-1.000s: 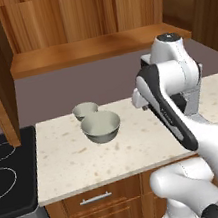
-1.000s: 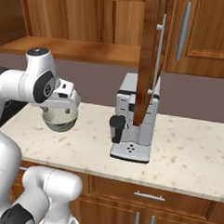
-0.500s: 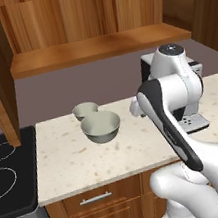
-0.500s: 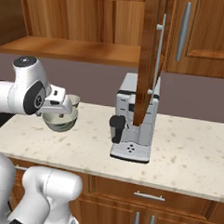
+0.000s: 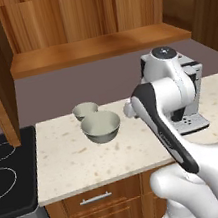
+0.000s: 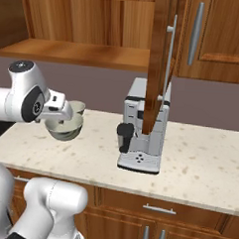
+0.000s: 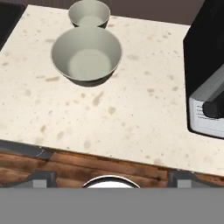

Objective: Pick up the bowls on the counter and stack them on top of one another in the open cabinet. Place the smaller bowl on top of the larger bowl.

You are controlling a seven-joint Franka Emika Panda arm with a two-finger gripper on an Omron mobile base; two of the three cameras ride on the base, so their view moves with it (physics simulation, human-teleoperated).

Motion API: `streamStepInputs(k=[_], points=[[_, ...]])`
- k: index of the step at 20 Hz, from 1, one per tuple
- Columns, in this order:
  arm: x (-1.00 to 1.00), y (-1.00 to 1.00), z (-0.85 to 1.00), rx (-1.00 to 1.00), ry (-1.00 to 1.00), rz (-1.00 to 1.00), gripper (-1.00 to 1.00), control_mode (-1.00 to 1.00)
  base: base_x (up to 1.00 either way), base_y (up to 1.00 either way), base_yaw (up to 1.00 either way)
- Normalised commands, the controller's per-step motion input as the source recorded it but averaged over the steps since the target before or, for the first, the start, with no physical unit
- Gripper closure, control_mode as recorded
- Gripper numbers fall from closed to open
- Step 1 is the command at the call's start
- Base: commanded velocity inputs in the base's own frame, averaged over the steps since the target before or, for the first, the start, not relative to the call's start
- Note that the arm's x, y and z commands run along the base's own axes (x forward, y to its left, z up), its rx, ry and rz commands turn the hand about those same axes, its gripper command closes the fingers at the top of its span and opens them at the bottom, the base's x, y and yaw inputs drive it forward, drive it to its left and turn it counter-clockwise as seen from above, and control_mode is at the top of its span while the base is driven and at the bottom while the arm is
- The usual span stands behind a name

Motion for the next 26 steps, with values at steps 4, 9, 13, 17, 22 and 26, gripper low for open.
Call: streamStepInputs(k=[4, 9, 13, 17, 22, 26], points=[[0.25, 0.42, 0.0, -0.01, -0.04, -0.01, -1.0, -1.0, 0.0, 0.0, 0.0], [0.39, 0.42, 0.0, -0.01, -0.04, -0.03, -1.0, -1.0, 0.0, 0.0, 0.0], [0.6, 0.4, -0.01, -0.02, -0.02, -0.05, -1.0, -1.0, 0.0, 0.0, 0.0], [0.62, 0.39, -0.01, -0.03, -0.02, -0.07, -1.0, -1.0, 0.0, 0.0, 0.0], [0.61, 0.38, -0.01, -0.04, -0.02, -0.07, -1.0, -1.0, 0.0, 0.0, 0.0], [0.6, 0.36, -0.06, -0.02, 0.0, -0.07, -1.0, -1.0, 0.0, 0.0, 0.0]])
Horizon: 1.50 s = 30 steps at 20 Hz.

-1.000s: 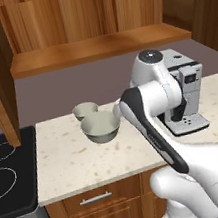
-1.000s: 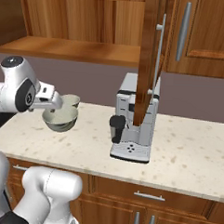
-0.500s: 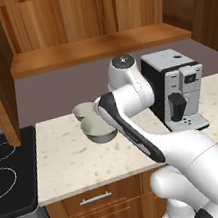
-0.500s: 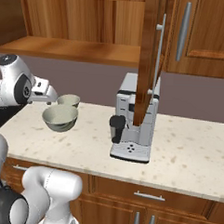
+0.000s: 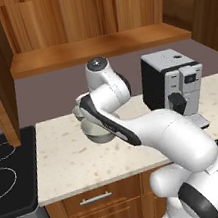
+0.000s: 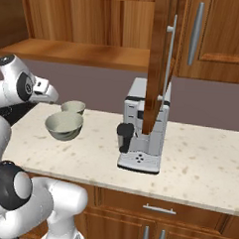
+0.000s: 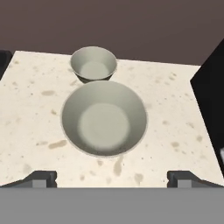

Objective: Pick up the bowls on the counter and stack them on top of one another in the open cabinet. Place the smaller bowl on top of the larger bowl.

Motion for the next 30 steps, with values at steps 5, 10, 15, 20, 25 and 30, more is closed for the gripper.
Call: streamStepInputs(k=[5, 10, 15, 20, 25, 30], points=[[0.5, 0.3, -0.07, -0.02, 0.0, -0.06, -1.0, -1.0, 0.0, 0.0, 0.0], [0.34, 0.11, -0.08, -0.05, 0.0, -0.03, -1.0, -1.0, 0.0, 0.0, 0.0], [0.06, 0.0, -0.02, -0.01, 0.0, 0.0, -1.0, -1.0, 0.0, 0.0, 0.0], [0.02, 0.0, -0.05, 0.0, 0.0, 0.0, -1.0, -1.0, 0.0, 0.0, 0.0], [0.22, 0.01, -0.15, 0.0, 0.0, 0.0, -1.0, -1.0, 0.0, 0.0, 0.0], [0.37, 0.03, -0.22, 0.0, 0.0, 0.0, -1.0, -1.0, 0.0, 0.0, 0.0]])
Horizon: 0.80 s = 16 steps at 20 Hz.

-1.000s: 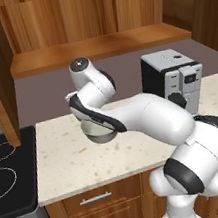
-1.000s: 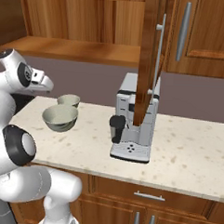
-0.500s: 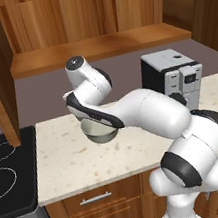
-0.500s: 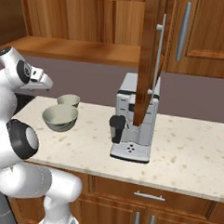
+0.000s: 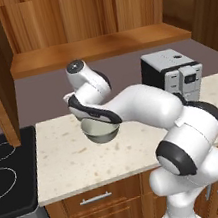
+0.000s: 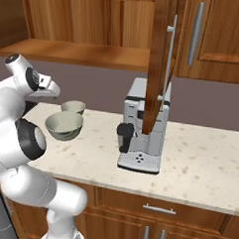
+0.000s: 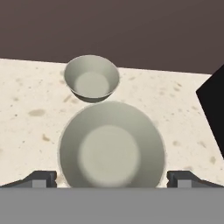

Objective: Pick up the bowls on the counter and stack them on top of one another in the open cabinet. Place the smaller bowl on top of the larger bowl.

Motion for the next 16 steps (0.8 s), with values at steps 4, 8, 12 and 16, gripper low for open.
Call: streamStepInputs(k=[4, 8, 12, 16], points=[[0.39, 0.09, -0.29, 0.0, 0.0, 0.0, -1.0, -1.0, 0.0, 0.0, 0.0], [0.24, 0.16, -0.38, -0.02, -0.01, 0.0, -1.0, -1.0, 0.0, 0.0, 0.0], [0.18, 0.15, -0.39, -0.03, -0.07, 0.0, -1.0, -1.0, 0.0, 0.0, 0.0], [0.28, 0.07, -0.32, -0.02, -0.11, 0.0, -1.0, -1.0, 0.0, 0.0, 0.0]])
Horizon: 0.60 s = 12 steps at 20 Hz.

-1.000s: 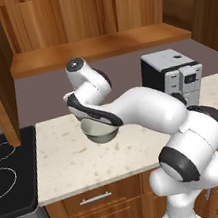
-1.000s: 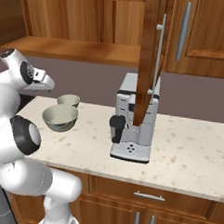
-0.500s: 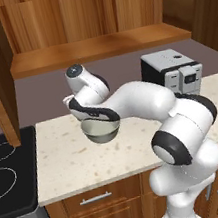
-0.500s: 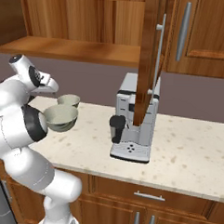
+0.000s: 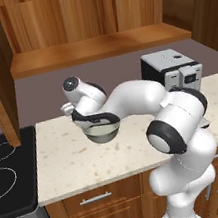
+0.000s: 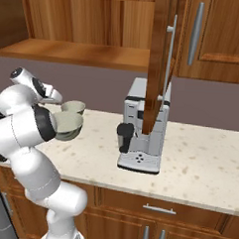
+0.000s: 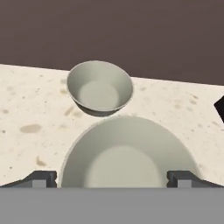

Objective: Pick up the bowls on the counter and stack them on top of one another in the open cabinet. Place the smaller bowl on top of the larger bowl.

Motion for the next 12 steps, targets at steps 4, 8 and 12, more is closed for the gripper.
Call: streamStepInputs(k=[4, 8, 12], points=[[0.39, 0.06, -0.3, 0.0, -0.13, 0.0, -1.0, -1.0, 0.0, 0.0, 0.0], [0.46, 0.09, -0.31, 0.0, -0.11, 0.0, -1.0, -1.0, 0.0, 0.0, 0.0], [0.49, 0.13, -0.29, 0.0, -0.1, 0.0, -1.0, -1.0, 0.0, 0.0, 0.0]])
